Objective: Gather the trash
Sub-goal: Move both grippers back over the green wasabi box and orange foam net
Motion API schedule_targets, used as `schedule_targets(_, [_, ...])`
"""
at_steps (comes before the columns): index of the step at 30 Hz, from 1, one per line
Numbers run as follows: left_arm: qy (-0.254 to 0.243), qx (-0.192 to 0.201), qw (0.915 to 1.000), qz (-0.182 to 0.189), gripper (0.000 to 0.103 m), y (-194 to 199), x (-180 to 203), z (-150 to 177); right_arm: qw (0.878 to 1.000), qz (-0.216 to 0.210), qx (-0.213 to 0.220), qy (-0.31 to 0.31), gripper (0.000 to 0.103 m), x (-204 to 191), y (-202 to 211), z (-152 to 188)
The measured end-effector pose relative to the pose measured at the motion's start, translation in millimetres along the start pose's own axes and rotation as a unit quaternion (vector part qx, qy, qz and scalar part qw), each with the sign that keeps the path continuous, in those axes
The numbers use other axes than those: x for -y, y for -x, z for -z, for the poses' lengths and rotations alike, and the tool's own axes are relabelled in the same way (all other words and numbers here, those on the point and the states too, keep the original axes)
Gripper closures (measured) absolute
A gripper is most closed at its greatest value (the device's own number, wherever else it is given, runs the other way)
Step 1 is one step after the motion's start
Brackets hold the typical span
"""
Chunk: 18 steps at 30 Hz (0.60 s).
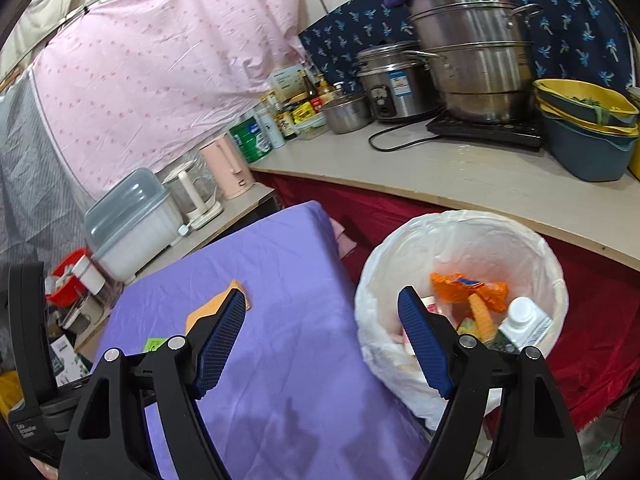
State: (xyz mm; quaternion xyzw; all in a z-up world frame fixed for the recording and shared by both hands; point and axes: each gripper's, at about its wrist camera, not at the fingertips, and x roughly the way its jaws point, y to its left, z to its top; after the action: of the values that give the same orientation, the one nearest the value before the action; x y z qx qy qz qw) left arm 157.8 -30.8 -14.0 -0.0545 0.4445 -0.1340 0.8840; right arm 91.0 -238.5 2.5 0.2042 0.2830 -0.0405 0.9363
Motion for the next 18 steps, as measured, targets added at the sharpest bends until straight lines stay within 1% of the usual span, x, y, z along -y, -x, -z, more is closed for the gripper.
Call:
schedule_targets(5, [0.041, -0.005, 0.9986, -0.033, 0.033, 3, -39, 7, 1.0, -0.012, -0.02, 0.008, 0.027, -20, -15, 13])
schedule_targets(8, [0.068, -0.009, 0.9965, -0.048, 0.033, 3, -65, 11, 0.999, -0.021, -0.038, 0.013, 0.027, -32, -29, 22])
schedule_targets(10, [0.083, -0.008, 0.9944, -0.065, 0.033, 4, -84, 14, 0.998, -0.029, -0.051, 0.017, 0.027, -40, -38, 30])
schedule_targets(15, [0.096, -0.007, 0.9888, -0.114, 0.033, 2, -123, 20, 0.995, -0.055, -0.084, 0.023, 0.027, -62, -66, 49])
schedule_targets(18, [0.108, -0.008, 0.9845, -0.137, 0.033, -3, -145, 20, 0.991, -0.081, -0.11, 0.015, 0.028, -73, -88, 60])
